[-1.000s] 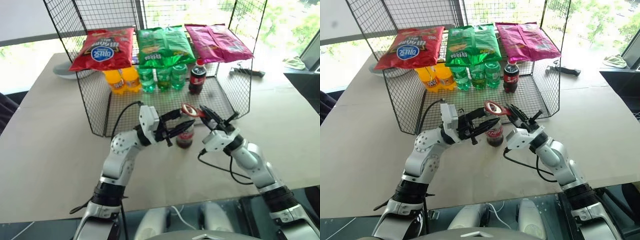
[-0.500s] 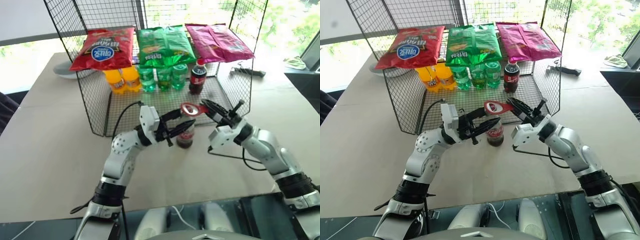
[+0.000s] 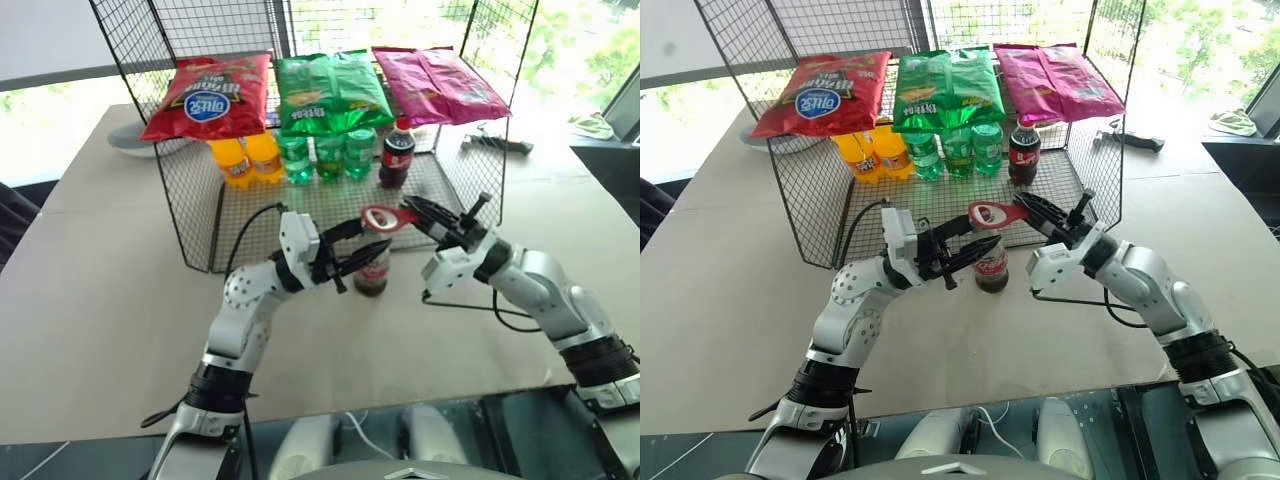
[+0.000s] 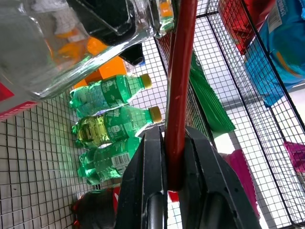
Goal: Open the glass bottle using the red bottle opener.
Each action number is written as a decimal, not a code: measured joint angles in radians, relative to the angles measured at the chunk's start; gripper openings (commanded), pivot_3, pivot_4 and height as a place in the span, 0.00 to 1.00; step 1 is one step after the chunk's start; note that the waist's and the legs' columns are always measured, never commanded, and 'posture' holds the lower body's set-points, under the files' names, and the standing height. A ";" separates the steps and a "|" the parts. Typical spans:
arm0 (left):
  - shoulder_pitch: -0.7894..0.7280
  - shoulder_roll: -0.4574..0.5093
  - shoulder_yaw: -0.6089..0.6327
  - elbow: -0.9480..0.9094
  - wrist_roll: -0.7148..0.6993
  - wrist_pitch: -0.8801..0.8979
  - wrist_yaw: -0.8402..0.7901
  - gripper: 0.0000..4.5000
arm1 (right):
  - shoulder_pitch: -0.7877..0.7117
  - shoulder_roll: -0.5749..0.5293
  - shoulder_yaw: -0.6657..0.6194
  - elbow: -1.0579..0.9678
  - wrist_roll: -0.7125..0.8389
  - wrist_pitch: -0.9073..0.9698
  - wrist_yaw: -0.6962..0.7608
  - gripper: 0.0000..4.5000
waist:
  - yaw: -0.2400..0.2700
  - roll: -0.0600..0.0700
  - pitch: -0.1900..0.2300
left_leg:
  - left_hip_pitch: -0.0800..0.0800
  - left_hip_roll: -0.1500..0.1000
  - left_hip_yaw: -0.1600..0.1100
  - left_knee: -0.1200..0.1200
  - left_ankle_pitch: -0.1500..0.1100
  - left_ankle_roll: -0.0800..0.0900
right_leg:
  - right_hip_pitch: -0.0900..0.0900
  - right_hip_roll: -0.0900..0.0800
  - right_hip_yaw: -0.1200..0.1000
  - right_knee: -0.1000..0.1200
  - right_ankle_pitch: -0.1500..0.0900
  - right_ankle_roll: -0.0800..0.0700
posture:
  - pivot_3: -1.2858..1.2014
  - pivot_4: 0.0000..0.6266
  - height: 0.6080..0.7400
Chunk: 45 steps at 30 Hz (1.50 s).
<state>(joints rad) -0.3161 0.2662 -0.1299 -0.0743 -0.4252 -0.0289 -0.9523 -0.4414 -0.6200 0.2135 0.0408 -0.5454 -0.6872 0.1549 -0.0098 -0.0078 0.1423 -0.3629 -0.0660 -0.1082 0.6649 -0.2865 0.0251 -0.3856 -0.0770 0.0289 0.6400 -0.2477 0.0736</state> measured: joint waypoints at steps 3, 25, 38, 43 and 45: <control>-0.003 -0.004 -0.009 0.001 0.000 0.000 0.000 0.41 | -0.036 -0.033 -0.020 0.003 -0.009 -0.010 0.001 0.00 | 0.000 0.000 0.000 | 0.000 0.000 0.000 -0.001 0.000 0.000 | 0.000 0.000 0.000 0.000 0.000 0.000 | 0.52 0.24 1.00; -0.003 -0.004 -0.015 -0.004 -0.001 -0.001 0.001 0.41 | -0.091 -0.061 -0.064 0.016 -0.025 -0.036 -0.016 0.00 | 0.000 0.000 0.000 | 0.000 0.000 0.000 -0.006 0.000 0.000 | 0.000 0.000 0.000 -0.005 0.000 0.000 | 0.52 0.24 1.00; 0.017 0.010 -0.028 0.012 0.010 0.033 0.002 0.98 | -0.074 -0.043 -0.069 0.017 -0.015 -0.031 -0.021 0.00 | -0.001 0.000 0.001 | -0.003 0.000 0.000 -0.008 0.000 0.000 | -0.004 0.000 0.000 -0.006 0.000 0.000 | 0.52 0.24 1.00; 0.017 0.016 -0.026 0.012 0.022 0.032 0.010 0.98 | -0.073 -0.039 -0.070 0.023 -0.003 -0.024 -0.022 0.00 | -0.002 0.000 0.001 | -0.006 0.001 0.003 -0.011 0.000 0.000 | -0.008 0.000 0.002 -0.007 0.000 0.000 | 0.52 0.24 1.00; 0.017 0.022 -0.026 0.011 0.022 0.032 0.009 0.98 | -0.072 -0.038 -0.070 0.025 0.002 -0.021 -0.022 0.00 | -0.002 0.000 0.001 | -0.006 0.001 0.003 -0.011 0.000 0.000 | -0.008 0.000 0.002 -0.007 0.000 0.000 | 0.52 0.24 1.00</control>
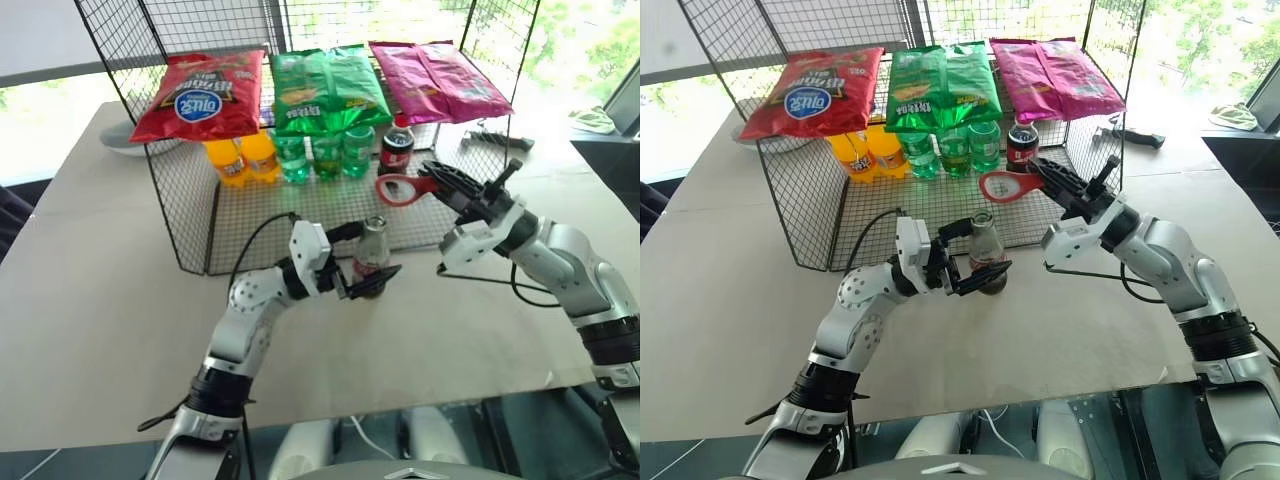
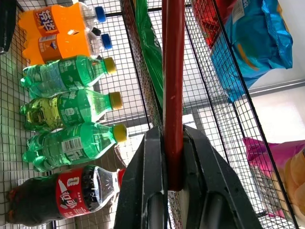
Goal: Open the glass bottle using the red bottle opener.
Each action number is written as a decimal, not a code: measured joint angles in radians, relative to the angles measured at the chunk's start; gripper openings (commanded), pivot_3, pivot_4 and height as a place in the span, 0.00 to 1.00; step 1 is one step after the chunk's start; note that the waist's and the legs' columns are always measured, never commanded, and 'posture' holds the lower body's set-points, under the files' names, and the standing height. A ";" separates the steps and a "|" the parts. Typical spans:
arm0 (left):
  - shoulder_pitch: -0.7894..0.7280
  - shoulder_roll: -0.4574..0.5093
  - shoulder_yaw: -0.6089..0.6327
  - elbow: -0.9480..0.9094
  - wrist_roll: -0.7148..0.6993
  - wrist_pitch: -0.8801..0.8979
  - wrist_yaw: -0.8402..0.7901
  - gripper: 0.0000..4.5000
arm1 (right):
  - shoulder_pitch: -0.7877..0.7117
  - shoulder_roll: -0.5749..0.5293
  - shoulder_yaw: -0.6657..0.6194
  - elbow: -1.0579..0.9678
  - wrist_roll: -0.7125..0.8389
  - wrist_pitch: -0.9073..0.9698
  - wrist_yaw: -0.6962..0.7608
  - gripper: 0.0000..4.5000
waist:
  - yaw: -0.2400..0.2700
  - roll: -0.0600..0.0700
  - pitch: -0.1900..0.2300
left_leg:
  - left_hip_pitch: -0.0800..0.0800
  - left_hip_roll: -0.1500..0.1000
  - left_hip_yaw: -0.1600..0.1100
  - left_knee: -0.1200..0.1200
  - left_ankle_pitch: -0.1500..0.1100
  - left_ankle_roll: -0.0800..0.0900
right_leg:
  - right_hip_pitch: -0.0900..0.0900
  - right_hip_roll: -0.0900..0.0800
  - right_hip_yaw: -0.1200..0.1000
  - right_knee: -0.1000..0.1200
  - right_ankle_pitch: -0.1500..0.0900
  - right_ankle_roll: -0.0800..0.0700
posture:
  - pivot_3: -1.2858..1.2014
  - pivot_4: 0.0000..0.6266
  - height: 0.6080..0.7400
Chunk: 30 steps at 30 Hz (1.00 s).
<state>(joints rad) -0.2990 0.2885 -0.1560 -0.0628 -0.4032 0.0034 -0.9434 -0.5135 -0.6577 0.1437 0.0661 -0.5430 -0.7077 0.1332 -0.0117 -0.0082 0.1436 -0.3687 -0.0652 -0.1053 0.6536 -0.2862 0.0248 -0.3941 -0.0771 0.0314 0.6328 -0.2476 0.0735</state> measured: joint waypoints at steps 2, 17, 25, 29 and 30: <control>0.003 0.009 0.002 -0.001 0.000 0.000 0.000 0.98 | 0.004 0.002 0.000 0.000 0.004 0.003 -0.001 0.00 | 0.000 0.000 0.000 | 0.000 0.000 0.000 0.000 0.000 0.000 | 0.000 0.000 0.000 0.000 0.000 0.000 | 0.52 0.24 1.00; 0.084 0.082 0.038 -0.072 0.005 0.014 0.003 0.98 | 0.151 0.054 -0.057 -0.002 0.151 0.091 0.013 0.00 | 0.000 0.000 0.000 | 0.000 0.000 0.001 -0.001 0.000 0.000 | -0.001 0.000 0.001 0.000 0.000 0.000 | 0.52 0.24 1.00; 0.222 0.140 0.060 -0.179 -0.023 0.048 0.013 0.98 | 0.339 0.093 -0.109 -0.058 0.344 0.201 0.085 0.00 | 0.002 0.000 0.000 | 0.000 0.001 0.002 -0.002 0.000 0.000 | 0.000 0.000 0.003 0.000 0.000 0.000 | 0.52 0.24 1.00; 0.277 0.159 0.105 -0.198 -0.018 0.054 0.046 0.98 | 0.510 0.141 -0.107 -0.153 0.601 0.404 0.217 0.00 | 0.002 0.001 0.000 | 0.001 0.002 0.002 -0.002 0.000 0.000 | 0.000 0.000 0.003 0.000 0.000 0.000 | 0.52 0.24 1.00; 0.305 0.160 0.125 -0.204 -0.007 0.039 0.067 0.98 | 0.589 0.135 -0.103 -0.229 0.717 0.514 0.285 0.00 | 0.003 0.001 0.000 | 0.001 0.002 0.002 -0.002 -0.001 0.001 | 0.000 -0.001 0.003 -0.001 0.000 0.000 | 0.52 0.24 1.00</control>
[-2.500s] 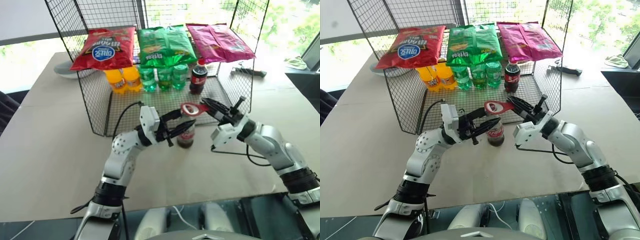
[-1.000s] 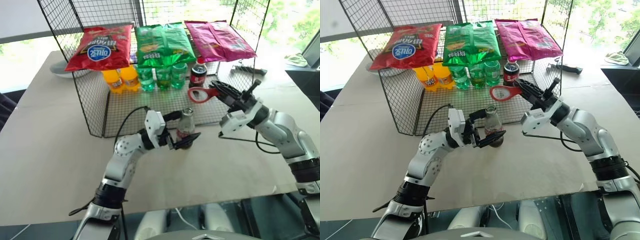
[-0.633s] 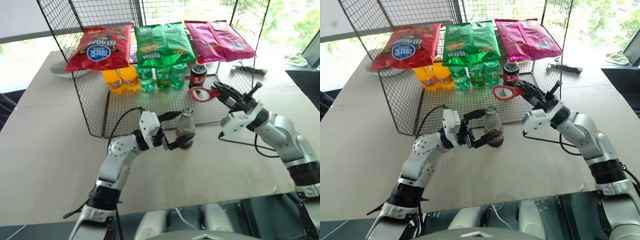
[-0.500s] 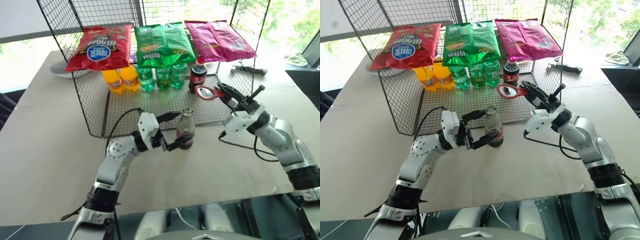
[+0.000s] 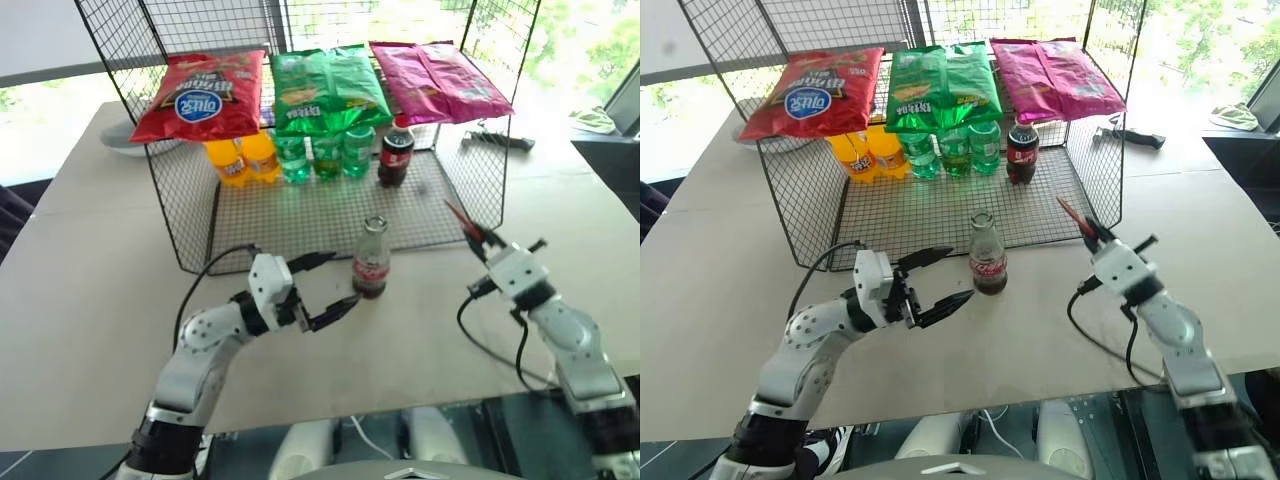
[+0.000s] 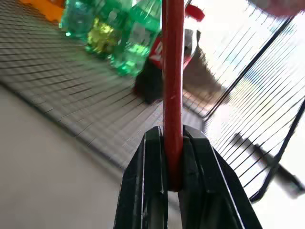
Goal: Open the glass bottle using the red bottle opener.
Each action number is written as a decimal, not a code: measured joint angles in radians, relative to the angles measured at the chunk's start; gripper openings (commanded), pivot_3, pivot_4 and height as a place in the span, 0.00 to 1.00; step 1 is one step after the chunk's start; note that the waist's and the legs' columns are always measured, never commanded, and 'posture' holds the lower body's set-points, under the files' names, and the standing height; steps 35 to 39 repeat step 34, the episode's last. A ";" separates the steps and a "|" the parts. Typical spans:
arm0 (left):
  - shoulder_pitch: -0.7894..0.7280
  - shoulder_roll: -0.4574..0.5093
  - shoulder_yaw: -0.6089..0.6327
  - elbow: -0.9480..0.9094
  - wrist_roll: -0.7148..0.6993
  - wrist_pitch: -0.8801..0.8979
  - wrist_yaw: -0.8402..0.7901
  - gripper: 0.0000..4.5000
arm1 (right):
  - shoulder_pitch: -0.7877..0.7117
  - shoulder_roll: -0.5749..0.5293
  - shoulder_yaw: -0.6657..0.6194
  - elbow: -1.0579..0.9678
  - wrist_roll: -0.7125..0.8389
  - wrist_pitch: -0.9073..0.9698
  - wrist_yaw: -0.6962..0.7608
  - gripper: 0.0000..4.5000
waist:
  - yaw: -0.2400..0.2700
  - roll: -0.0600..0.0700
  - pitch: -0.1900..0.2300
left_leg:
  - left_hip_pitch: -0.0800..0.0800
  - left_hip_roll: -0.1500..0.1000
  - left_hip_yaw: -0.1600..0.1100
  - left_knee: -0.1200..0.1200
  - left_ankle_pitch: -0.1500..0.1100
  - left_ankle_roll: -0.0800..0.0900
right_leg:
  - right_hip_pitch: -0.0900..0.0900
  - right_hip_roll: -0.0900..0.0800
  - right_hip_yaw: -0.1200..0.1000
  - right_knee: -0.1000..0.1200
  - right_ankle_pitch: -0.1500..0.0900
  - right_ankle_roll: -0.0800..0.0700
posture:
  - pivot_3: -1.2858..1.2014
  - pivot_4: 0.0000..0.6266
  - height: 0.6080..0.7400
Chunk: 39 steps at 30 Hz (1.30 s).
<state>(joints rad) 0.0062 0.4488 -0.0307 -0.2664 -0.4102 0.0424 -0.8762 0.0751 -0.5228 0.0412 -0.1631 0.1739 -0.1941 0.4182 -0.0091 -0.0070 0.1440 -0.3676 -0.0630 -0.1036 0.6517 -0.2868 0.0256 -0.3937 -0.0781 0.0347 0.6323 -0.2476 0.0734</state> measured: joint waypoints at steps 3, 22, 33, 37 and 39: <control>0.039 0.005 0.029 0.001 0.027 -0.015 0.031 0.98 | 0.088 -0.015 0.002 -0.096 0.158 0.175 0.071 0.00 | -0.002 0.000 0.000 | 0.000 0.000 0.000 0.000 -0.002 0.004 | 0.000 -0.001 0.000 0.000 0.000 0.000 | 0.52 0.24 1.00; 0.183 0.033 0.229 -0.004 0.090 -0.048 0.218 1.00 | 0.196 -0.114 -0.189 -0.155 0.363 0.423 0.294 0.87 | 0.014 -0.001 0.000 | 0.001 0.000 0.000 0.000 -0.003 0.004 | 0.000 0.000 -0.003 -0.001 0.000 0.000 | 0.52 0.24 1.00; 0.442 0.087 0.260 -0.087 0.014 0.074 0.143 1.00 | 0.137 -0.225 -0.337 0.174 0.343 0.199 0.616 0.87 | 0.023 -0.001 0.001 | 0.005 0.002 0.000 0.000 -0.004 0.005 | 0.008 -0.003 -0.004 -0.004 0.000 -0.001 | 0.52 0.24 1.00; 0.441 0.087 0.260 -0.091 0.016 0.075 0.144 1.00 | 0.132 -0.225 -0.337 0.186 0.341 0.192 0.624 0.87 | 0.023 -0.001 0.001 | 0.005 0.003 0.000 0.000 -0.004 0.005 | 0.008 -0.003 -0.004 -0.004 0.000 0.000 | 0.52 0.24 1.00; 0.441 0.087 0.260 -0.091 0.016 0.075 0.144 1.00 | 0.132 -0.225 -0.337 0.186 0.341 0.192 0.624 0.87 | 0.023 -0.001 0.001 | 0.005 0.003 0.000 0.000 -0.004 0.005 | 0.008 -0.003 -0.004 -0.004 0.000 0.000 | 0.52 0.24 1.00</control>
